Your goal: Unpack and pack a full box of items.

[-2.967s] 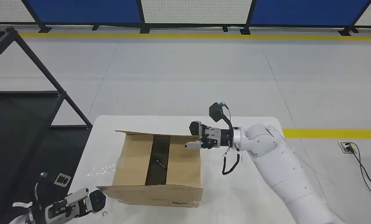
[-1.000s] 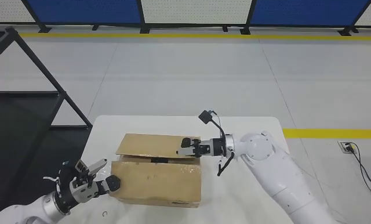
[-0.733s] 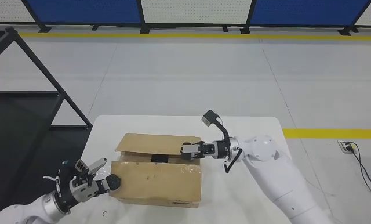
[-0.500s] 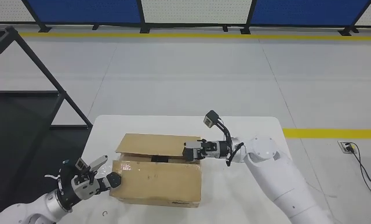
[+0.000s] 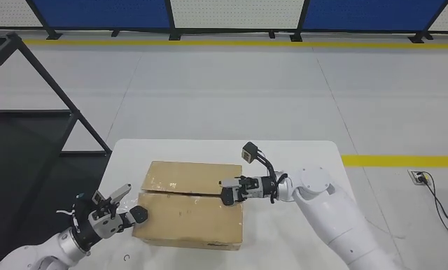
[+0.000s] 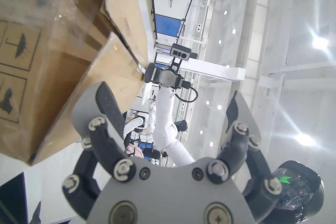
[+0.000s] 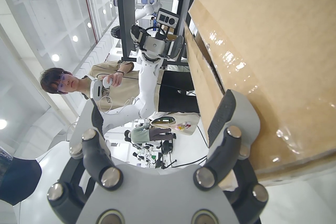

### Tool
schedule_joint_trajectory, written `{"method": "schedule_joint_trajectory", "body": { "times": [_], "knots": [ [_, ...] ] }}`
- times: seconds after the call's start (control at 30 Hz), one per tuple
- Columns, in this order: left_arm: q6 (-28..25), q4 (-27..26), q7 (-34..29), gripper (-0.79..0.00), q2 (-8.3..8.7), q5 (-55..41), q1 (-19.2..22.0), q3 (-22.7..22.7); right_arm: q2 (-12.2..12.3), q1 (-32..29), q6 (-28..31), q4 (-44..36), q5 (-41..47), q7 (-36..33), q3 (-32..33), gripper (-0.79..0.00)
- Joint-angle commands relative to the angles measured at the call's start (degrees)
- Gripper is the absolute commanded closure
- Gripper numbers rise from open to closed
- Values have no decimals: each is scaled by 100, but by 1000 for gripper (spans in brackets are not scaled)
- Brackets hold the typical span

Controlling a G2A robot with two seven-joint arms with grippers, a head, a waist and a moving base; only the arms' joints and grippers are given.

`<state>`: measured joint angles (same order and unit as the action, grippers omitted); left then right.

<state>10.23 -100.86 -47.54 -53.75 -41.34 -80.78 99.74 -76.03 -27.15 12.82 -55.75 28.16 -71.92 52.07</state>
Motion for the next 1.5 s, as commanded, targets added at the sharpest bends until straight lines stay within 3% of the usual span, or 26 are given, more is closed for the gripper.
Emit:
{"method": "schedule_joint_trajectory", "body": {
  "times": [0.0,0.17,0.33,0.5,0.83,1.47],
  "knots": [
    [-3,-12,9,-785,-2,5,-4,-10,0,-22,-16,-22,-40,22,-6,-785],
    [-275,7,-136,-785,-5,-76,-95,108,5,-58,-4,-29,-172,222,20,-785],
    [-895,335,-426,-785,2,-161,-388,556,-3,-66,18,-23,-202,250,24,-785],
    [-1072,595,-463,-785,7,-52,-606,781,-35,-12,21,103,-173,222,-8,-785],
    [-1224,592,-366,-785,-6,377,-474,487,-105,111,165,343,-109,139,-63,-785],
    [-1155,506,424,-785,-59,1008,-259,47,-134,111,285,496,-93,46,3,-785]
  ]
}}
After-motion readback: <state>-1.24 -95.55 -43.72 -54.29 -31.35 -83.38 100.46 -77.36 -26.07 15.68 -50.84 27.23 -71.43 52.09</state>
